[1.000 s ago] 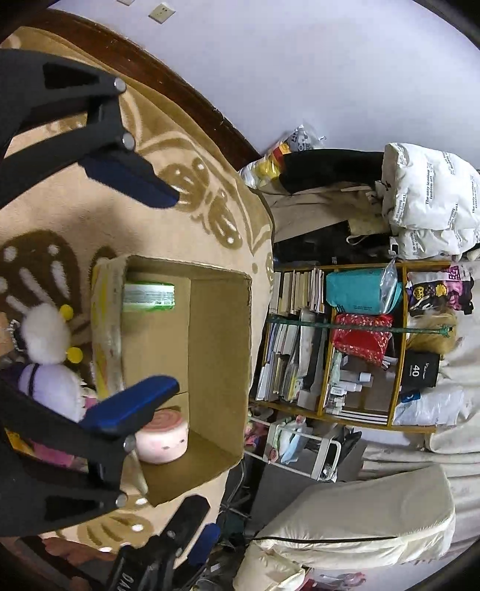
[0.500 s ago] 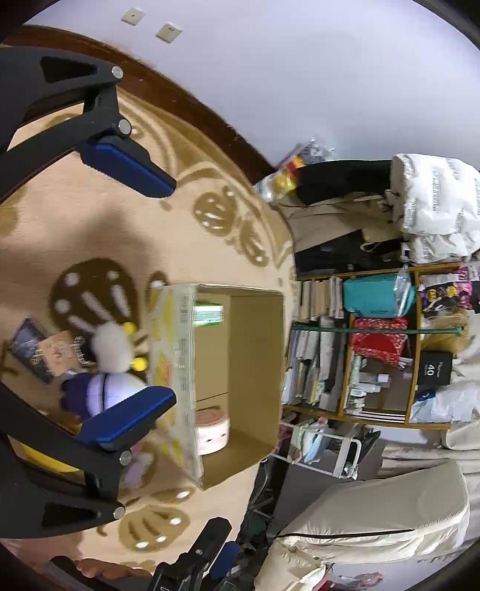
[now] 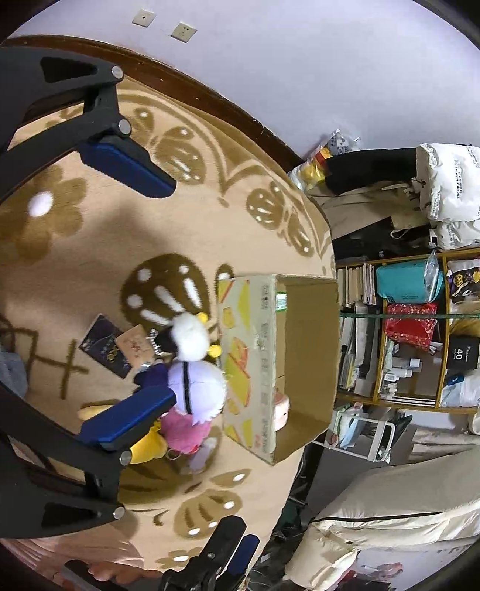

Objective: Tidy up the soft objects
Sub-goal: 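Move both tools back toward the remaining toys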

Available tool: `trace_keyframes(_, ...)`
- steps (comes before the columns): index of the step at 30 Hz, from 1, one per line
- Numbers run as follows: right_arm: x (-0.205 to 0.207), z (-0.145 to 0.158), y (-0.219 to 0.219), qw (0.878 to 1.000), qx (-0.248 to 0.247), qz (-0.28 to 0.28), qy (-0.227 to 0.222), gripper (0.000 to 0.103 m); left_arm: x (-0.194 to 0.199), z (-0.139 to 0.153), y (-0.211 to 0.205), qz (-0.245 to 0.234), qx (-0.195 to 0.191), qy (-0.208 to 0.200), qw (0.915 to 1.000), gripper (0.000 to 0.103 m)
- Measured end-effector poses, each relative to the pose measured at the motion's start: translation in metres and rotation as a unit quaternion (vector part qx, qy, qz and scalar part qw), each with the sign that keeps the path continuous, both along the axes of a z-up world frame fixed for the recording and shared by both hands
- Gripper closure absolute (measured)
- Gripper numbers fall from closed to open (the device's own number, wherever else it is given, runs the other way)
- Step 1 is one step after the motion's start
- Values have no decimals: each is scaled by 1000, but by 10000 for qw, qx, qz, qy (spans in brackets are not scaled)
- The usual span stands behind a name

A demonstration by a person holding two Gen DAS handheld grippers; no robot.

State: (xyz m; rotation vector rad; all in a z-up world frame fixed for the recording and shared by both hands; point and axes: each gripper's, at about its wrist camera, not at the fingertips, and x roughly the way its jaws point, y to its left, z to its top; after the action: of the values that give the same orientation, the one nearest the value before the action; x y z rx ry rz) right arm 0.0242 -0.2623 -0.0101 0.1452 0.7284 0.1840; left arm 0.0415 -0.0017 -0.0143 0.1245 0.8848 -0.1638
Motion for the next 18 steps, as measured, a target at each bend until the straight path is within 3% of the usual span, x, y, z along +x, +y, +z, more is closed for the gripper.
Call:
trace_keyframes(5,-13,-7,5,9999,63,38,152,0,-7,-11,2,197,21,180,9996,2)
trace_keyframes(18,-16,-38,17,9974,239,120,672,0,3,-42,-2,49,-139,683,9976,2)
